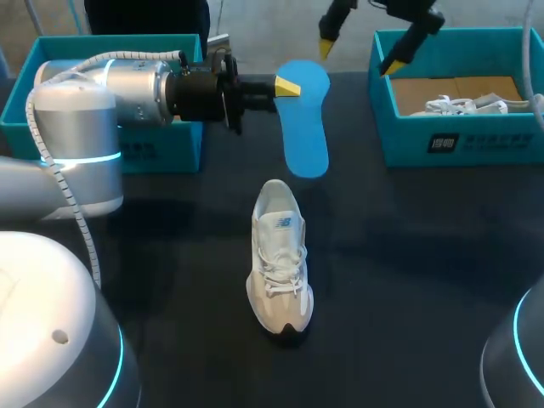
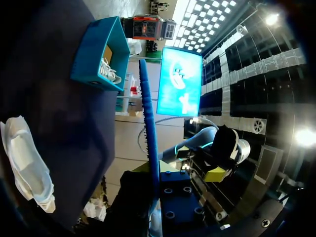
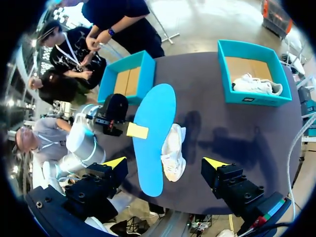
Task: Take the shoe out of the shoebox, open the shoe tongue, remove and reinsert the insole, then place the shoe into the shoebox
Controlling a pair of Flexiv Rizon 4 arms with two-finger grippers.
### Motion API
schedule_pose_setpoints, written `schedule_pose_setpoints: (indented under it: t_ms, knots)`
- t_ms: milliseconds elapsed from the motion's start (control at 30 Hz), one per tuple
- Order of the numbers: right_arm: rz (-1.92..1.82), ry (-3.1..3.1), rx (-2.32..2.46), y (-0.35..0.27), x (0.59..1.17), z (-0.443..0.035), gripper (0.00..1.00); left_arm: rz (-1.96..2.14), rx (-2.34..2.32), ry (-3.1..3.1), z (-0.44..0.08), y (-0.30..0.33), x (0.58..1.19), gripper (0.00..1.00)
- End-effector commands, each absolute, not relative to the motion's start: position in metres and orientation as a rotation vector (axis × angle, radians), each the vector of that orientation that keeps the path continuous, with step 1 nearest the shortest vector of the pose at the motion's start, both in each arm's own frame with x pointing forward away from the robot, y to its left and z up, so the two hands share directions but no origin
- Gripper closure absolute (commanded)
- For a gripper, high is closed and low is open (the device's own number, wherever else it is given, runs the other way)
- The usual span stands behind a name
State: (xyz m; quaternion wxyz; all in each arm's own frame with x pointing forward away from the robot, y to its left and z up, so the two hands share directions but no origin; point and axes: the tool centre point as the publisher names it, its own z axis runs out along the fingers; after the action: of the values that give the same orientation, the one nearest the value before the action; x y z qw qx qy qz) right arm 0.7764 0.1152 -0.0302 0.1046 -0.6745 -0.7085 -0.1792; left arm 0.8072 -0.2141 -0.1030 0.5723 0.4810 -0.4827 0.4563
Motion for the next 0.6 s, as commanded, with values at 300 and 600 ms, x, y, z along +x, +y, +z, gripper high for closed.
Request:
schedule_pose_setpoints:
  t_ms: [300, 600]
  knots:
    - [-0.843, -1.875, -1.688, 0.09, 0.784, -0.044, 0.0, 1.07, 1.13, -1.134, -0.103, -0.213, 0.806, 1.0]
    - [-0.899, -1.829, -1.669, 0.083, 0.788, -0.05, 0.0, 1.07, 1.13, -1.134, -0.103, -0.213, 0.806, 1.0]
